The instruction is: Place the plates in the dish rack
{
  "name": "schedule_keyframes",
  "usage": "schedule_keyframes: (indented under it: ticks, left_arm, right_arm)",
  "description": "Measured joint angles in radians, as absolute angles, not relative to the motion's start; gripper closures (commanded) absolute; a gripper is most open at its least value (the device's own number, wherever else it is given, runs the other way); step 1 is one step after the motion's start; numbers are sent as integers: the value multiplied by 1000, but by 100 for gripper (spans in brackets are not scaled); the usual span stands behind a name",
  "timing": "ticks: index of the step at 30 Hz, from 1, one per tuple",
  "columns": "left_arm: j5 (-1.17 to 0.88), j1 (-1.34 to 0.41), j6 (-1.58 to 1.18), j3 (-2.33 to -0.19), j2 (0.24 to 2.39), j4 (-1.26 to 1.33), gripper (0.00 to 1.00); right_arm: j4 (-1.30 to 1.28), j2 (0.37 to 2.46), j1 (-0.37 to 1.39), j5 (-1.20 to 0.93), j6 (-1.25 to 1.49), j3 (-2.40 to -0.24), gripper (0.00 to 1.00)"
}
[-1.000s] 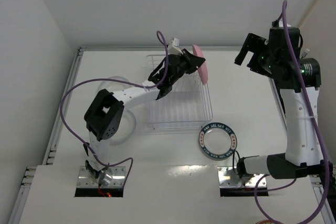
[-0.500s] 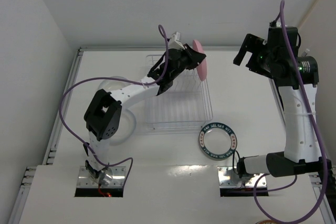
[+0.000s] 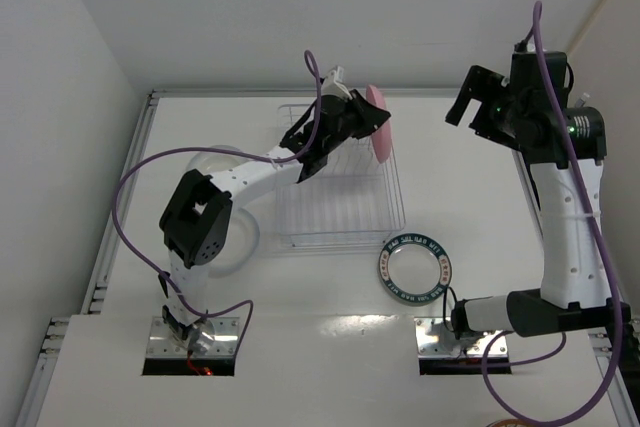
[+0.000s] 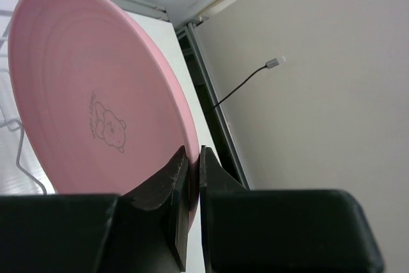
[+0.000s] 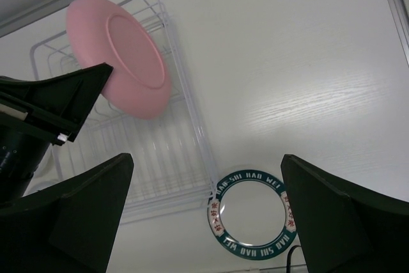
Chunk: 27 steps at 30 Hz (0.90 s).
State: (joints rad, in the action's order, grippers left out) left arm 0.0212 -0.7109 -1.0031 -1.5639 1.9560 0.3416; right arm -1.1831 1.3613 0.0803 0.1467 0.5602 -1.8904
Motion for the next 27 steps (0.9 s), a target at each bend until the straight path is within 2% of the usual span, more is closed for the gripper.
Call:
schedule_keyframes:
  ticks: [3, 5, 7, 9, 11, 12, 13, 15, 27]
  left_arm:
    - [12, -710, -1002, -1563, 1956, 317, 100]
    - [10, -710, -997, -1565, 1956, 292, 96]
    - [7, -709, -981, -1575, 1956, 259, 83]
    - [4, -706, -973, -1592, 1957, 209, 57]
    - [2, -703, -953, -1615, 1960, 159, 48]
    - [-1, -700, -948, -1624, 1963, 137, 38]
    - [-1, -699, -941, -1631, 1964, 115, 13]
    - [-1, -699, -930, -1646, 1964, 80, 0]
    - [-97, -682, -889, -1714, 1930, 79, 0]
  right_arm:
    - [-1183, 1361, 78, 147, 560, -1881, 0]
    - [-1183, 1361, 78, 147, 560, -1875, 0]
    - [-1183, 1361, 76, 145, 560, -1868, 0]
    - [-1183, 1361, 76, 144, 560, -1864, 0]
    - [-1183, 1361, 75, 143, 560, -1861, 0]
    - [-1183, 1361, 74, 139, 560, -1861, 0]
    - [-1183, 1361, 73, 137, 560, -1861, 0]
    - [-1182, 1360, 70, 129, 560, -1860, 0]
    - [-1185, 1332, 54, 99, 561, -1772, 0]
